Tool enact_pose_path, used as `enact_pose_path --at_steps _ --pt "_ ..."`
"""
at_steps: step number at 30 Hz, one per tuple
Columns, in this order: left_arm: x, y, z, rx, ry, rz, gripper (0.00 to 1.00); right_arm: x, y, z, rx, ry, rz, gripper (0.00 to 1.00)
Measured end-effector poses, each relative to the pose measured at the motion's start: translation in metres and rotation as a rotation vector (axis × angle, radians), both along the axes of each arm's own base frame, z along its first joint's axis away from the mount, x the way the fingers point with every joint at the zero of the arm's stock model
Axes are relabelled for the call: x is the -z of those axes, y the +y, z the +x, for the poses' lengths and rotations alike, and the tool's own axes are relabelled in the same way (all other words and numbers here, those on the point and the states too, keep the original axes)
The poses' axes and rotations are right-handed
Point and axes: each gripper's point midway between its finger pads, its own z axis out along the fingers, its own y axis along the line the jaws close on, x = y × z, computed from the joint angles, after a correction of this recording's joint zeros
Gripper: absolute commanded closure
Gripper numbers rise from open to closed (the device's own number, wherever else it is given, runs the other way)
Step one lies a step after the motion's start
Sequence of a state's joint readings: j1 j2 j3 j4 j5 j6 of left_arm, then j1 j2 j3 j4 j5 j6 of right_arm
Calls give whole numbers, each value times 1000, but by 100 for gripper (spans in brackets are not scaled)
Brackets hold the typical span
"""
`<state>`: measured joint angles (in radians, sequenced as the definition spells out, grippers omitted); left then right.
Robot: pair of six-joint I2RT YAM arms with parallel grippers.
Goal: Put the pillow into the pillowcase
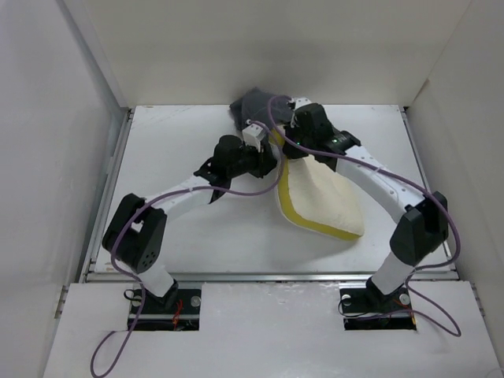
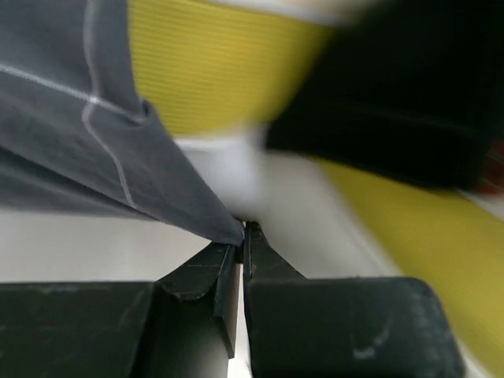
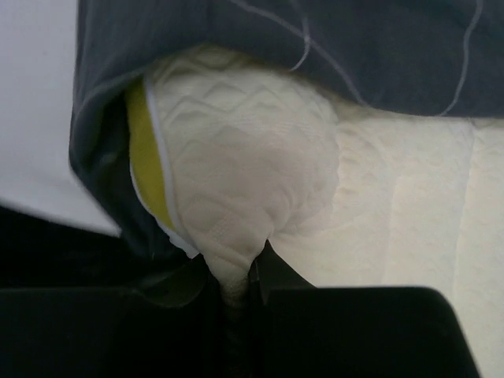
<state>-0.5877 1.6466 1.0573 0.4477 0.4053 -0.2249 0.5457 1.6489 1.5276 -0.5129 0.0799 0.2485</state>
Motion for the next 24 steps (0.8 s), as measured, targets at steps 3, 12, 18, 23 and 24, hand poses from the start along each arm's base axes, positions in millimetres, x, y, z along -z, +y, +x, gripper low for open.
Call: enact_pose_path --at_steps 3,12,18,23,24 --pt "7 11 -24 -11 13 17 100 16 18 12 -7 9 -28 100" --pt "48 59 -81 -71 92 103 100 114 73 34 -57 151 -90 100" --pt "97 74 -120 -81 231 145 78 150 104 3 -111 226 -20 51" --pt "74 69 -156 -13 276 117 38 138 107 -18 -189 178 93 19" --pt "63 69 -158 -13 263 111 32 126 104 -22 -195 153 110 13"
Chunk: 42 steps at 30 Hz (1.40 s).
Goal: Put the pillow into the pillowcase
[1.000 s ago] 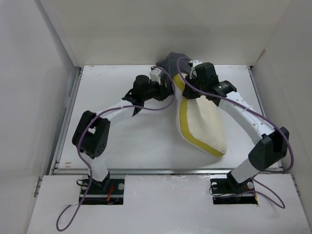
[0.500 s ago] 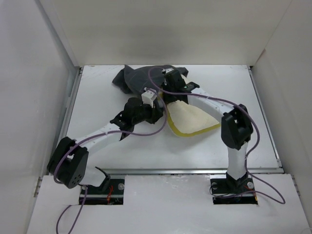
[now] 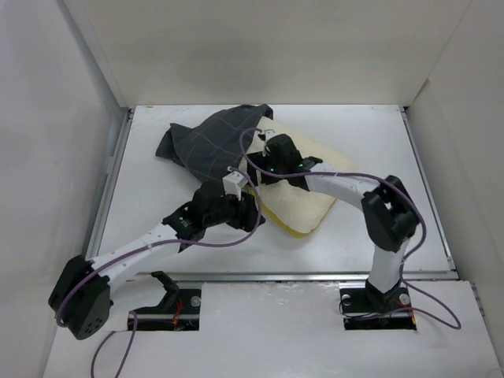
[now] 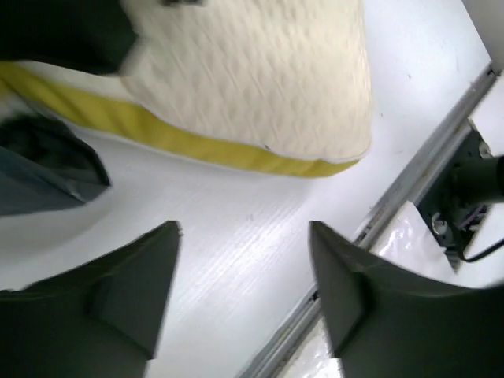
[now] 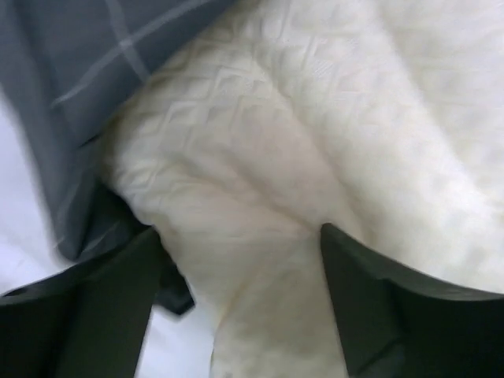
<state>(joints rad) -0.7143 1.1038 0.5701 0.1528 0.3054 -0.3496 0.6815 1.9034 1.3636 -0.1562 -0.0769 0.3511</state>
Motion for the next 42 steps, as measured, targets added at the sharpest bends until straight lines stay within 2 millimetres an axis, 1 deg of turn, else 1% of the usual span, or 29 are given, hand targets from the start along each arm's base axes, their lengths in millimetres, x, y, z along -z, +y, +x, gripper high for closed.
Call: enact_pose_path --at_steps 1,2,4,6,7,8,10,11,13,14,15,16,19,20,21,23,25,26,27,28,29,31,32,33,34,35,37,40,42 --pt "-13 0 1 -6 -21 -10 18 -13 -4 -3 2 -23 15 11" --pt "-26 3 4 -25 -44 -7 0 -29 -10 -5 4 -51 29 11" --pt "-56 8 15 -76 -99 -11 0 -68 -22 -3 21 -118 74 11" --pt "-88 13 28 -136 -163 -19 0 -102 -39 4 55 -184 118 10" --pt "-103 16 36 -176 -197 -22 0 -115 -49 9 77 -213 132 10" --pt "-115 20 45 -214 -224 -19 0 -124 -59 14 98 -233 139 10" --pt "-133 26 64 -284 -264 -2 0 -130 -80 24 143 -258 132 8" --pt "-135 28 76 -315 -270 22 0 -129 -91 30 163 -261 118 8" --pt "-138 34 105 -388 -272 83 0 -119 -107 40 191 -254 82 8" --pt "-135 36 122 -422 -268 124 0 -113 -113 44 197 -245 61 8" --pt "-127 39 139 -452 -258 171 0 -105 -118 47 197 -236 39 7" --pt "-119 41 154 -473 -244 219 3 -97 -123 52 195 -224 18 7" --pt "-87 44 195 -496 -195 359 9 -75 -126 63 144 -192 -34 6" --pt "-76 44 206 -491 -177 400 9 -68 -125 67 117 -188 -46 4" --pt "-64 45 216 -484 -162 434 10 -61 -124 71 92 -183 -58 4" --pt "-42 46 227 -458 -127 497 10 -47 -119 74 40 -176 -79 4" --pt "-25 49 234 -436 -98 550 18 -32 -114 73 -9 -160 -95 3" --pt "-19 50 236 -430 -87 575 25 -26 -110 72 -31 -156 -102 3" --pt "-14 51 239 -426 -79 597 37 -20 -106 71 -49 -155 -108 3" --pt "-10 51 242 -428 -73 616 64 -13 -101 70 -67 -152 -116 3" --pt "-6 53 244 -438 -65 630 75 -8 -95 71 -82 -150 -125 3" --pt "-3 57 248 -455 -59 667 92 2 -83 76 -93 -157 -159 6" --pt "-2 58 249 -467 -54 673 99 8 -76 79 -92 -160 -175 18" --pt "-2 61 250 -481 -50 682 100 12 -71 83 -84 -164 -192 24" --pt "-2 65 250 -491 -45 688 100 16 -67 86 -67 -164 -208 47" --pt "-3 68 250 -500 -41 692 100 20 -60 88 -76 -167 -211 66" --pt "-5 72 252 -505 -38 681 100 20 -48 94 -56 -177 -184 100" --pt "-11 70 245 -471 -44 649 100 15 -35 98 -21 -193 -119 100" --pt "-23 64 235 -436 -58 616 100 13 -34 95 10 -206 -73 100"
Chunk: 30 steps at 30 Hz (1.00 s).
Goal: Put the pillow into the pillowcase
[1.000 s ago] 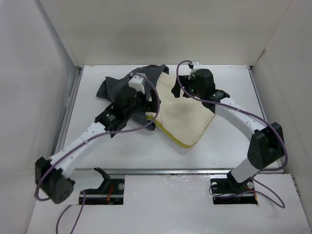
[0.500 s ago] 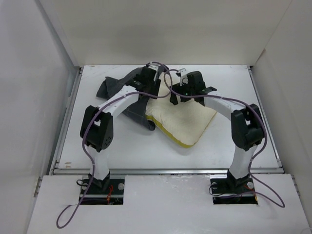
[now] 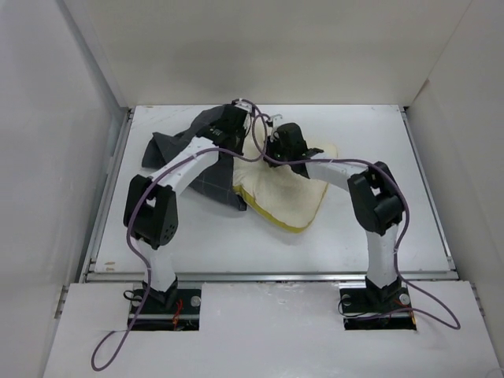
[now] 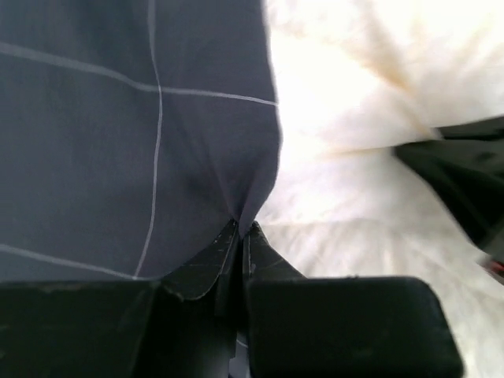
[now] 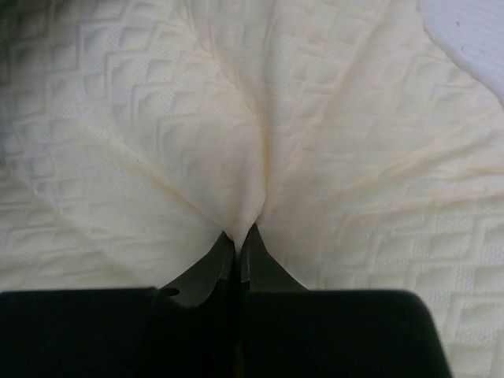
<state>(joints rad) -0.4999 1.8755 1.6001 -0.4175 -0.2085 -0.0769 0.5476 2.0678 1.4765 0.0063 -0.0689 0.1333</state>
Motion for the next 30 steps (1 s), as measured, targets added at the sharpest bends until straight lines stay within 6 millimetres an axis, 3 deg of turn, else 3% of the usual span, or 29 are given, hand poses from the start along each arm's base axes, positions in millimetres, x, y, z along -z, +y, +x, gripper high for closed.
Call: enact_pose_path --at_steps 5,10,14,17,19,23,25,27,28,30 --pt "-49 -45 -33 187 -55 -121 100 -25 -21 -32 98 -12 95 100" --pt "-97 -103 -88 424 -119 -268 100 -76 -48 -56 213 -88 211 100" --pt "-109 -136 -126 543 -126 -358 100 -105 -60 -66 280 -161 328 100" --pt "-87 -149 -155 585 -73 -416 100 -100 -62 -71 314 -159 400 100" --pt "-59 -149 -173 579 -4 -440 100 -86 -62 -79 332 -136 436 100" --pt "-2 -138 -201 523 150 -451 90 -59 -66 -96 367 -79 457 100" --pt "15 -133 -210 491 201 -446 65 -62 -68 -100 373 -76 468 100" --pt "24 -131 -216 465 228 -448 60 -71 -69 -104 368 -87 483 100" --pt "26 -131 -217 454 234 -450 48 -76 -69 -106 365 -97 492 100" --pt "25 -132 -218 443 237 -452 42 -87 -71 -110 358 -113 508 100"
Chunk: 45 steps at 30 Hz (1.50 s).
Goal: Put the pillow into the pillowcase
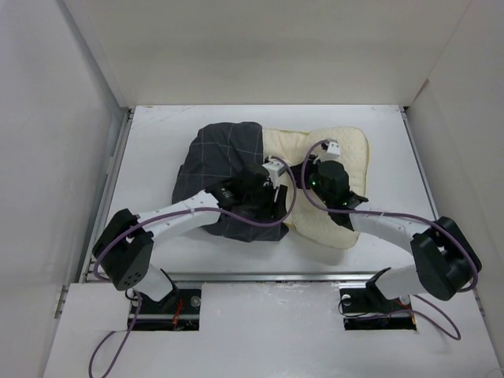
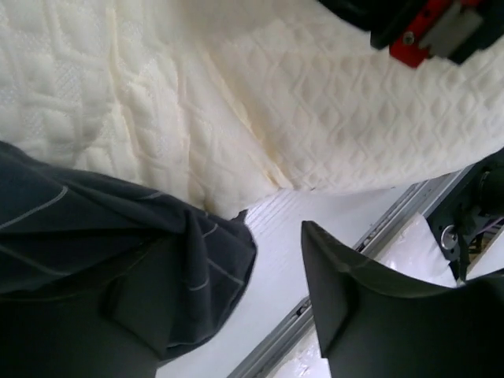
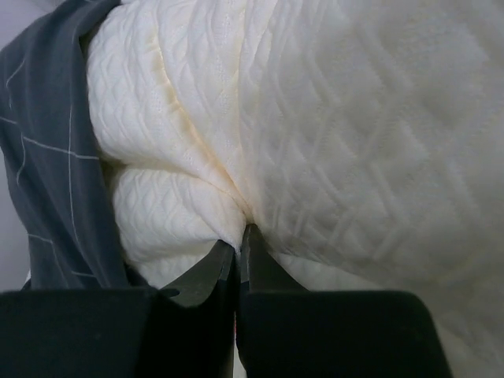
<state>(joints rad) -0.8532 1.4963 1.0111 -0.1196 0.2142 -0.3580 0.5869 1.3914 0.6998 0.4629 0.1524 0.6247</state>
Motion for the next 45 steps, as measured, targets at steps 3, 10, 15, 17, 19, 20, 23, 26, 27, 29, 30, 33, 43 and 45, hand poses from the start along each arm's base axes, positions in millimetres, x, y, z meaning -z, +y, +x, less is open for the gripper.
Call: enact_pose_path --at_steps 3,10,15,17,19,20,23,26,27,29,30,33,43,45 --pt "-11 -2 4 -12 -22 12 26 -7 0 -5 -20 -15 -8 100" --pt "-83 -1 43 -102 -205 6 0 21 8 -26 -137 72 -78 75" --pt "-129 28 77 -217 -331 -13 0 26 20 -39 -246 84 -84 36" --pt "-140 42 95 -264 -364 -1 0 26 24 -44 -284 78 -97 24" --pt "-146 50 112 -301 -382 15 0 27 25 -46 -306 81 -126 16" --pt "-148 54 123 -318 -382 28 0 26 24 -46 -311 77 -139 13" --pt "-151 54 159 -346 -390 56 0 14 18 -43 -305 45 -184 2" --pt "-135 50 187 -337 -372 99 0 -5 1 -34 -265 1 -203 0" --pt "-125 50 195 -333 -356 123 0 -13 -8 -27 -242 -16 -207 0" --pt "-106 47 210 -324 -328 166 0 -27 -27 -11 -198 -43 -219 0" --pt "-94 46 217 -321 -313 189 0 -32 -36 -4 -179 -53 -228 0" --pt "-62 44 233 -313 -266 260 0 -37 -60 19 -135 -59 -263 0" --pt "-13 45 257 -286 -217 405 18 25 -65 84 -285 70 -335 0" --pt "-16 49 258 -294 -228 427 29 45 -57 83 -345 98 -327 0"
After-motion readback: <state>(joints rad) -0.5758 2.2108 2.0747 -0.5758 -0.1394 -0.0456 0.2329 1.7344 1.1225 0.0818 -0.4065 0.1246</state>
